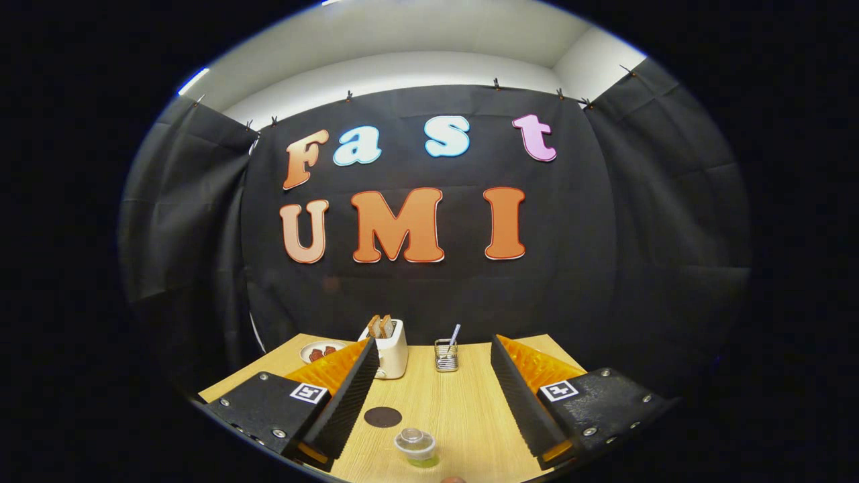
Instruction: Take the bottle from table, then pour the juice into the cup, finally place the bottle on the coaster
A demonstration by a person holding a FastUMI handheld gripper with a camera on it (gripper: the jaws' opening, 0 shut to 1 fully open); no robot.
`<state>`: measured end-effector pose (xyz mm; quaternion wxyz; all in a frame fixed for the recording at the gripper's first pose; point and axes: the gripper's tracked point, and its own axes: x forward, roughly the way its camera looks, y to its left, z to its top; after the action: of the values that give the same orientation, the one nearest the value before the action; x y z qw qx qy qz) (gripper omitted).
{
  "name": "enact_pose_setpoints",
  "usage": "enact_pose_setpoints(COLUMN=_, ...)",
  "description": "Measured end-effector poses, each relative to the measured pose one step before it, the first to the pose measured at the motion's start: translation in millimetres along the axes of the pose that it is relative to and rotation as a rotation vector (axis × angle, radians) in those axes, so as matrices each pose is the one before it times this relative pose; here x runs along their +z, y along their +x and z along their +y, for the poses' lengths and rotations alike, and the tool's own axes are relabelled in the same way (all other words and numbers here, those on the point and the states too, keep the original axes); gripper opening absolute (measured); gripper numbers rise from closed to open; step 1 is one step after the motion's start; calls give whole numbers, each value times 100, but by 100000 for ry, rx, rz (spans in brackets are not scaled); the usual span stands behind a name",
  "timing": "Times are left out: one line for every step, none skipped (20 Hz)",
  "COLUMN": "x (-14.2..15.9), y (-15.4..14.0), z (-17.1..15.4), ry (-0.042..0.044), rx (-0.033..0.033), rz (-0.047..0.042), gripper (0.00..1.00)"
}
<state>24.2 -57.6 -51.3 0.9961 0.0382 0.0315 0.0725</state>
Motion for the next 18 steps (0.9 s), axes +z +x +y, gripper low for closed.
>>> enact_pose_setpoints(x=-881, y=38, z=733, ry=-295, rx=-575, rz=-1181, gripper=99)
enact_pose_setpoints(x=-1104, y=49, z=657, ry=-647, rx=-689, rz=-878, gripper=99)
enact_pose_setpoints(x=-1108, y=100, z=882, ry=-359, rx=418, rz=-1409, gripper=99)
enact_pose_setpoints(x=-1254, y=-60, z=1185, ry=-365, rx=1326, rz=-1452, gripper=99)
enact_pose_setpoints(x=-1756, y=162, z=739, ry=-857, rx=358, rz=600, gripper=99)
enact_pose_setpoints(x=-2158, y=134, z=240, ry=-1605, rx=-313, rz=1823, gripper=99)
enact_pose_setpoints(x=-2054, y=287, z=152, ry=-1666, rx=-769, rz=2538, gripper=99)
enact_pose_setpoints(x=-1455, y=110, z=143, ry=-1556, rx=-627, rz=2201, gripper=99)
enact_pose_setpoints(x=-1588, y=345, z=-74, ry=-1087, rx=-804, rz=2498, gripper=99)
enact_pose_setpoints(x=-1663, y=152, z=-229, ry=-335, rx=-740, rz=2690, gripper=100)
enact_pose_setpoints(x=-1905, y=443, z=-248, ry=943, rx=-622, rz=3473, gripper=100)
enact_pose_setpoints(x=-1493, y=406, z=-73, ry=1931, rx=68, rz=2975, gripper=99)
enact_pose_setpoints(x=-1418, y=499, z=-90, ry=2500, rx=145, rz=2706, gripper=100)
enact_pose_setpoints(x=-1567, y=543, z=-233, ry=1482, rx=-583, rz=3479, gripper=99)
enact_pose_setpoints(x=-1366, y=539, z=-311, ry=353, rx=-720, rz=2630, gripper=99)
enact_pose_setpoints(x=-920, y=300, z=-121, ry=-320, rx=-478, rz=1817, gripper=100)
enact_pose_setpoints(x=-720, y=428, z=-83, ry=-534, rx=-209, rz=1715, gripper=100)
enact_pose_setpoints(x=-762, y=300, z=52, ry=-59, rx=166, rz=1393, gripper=100)
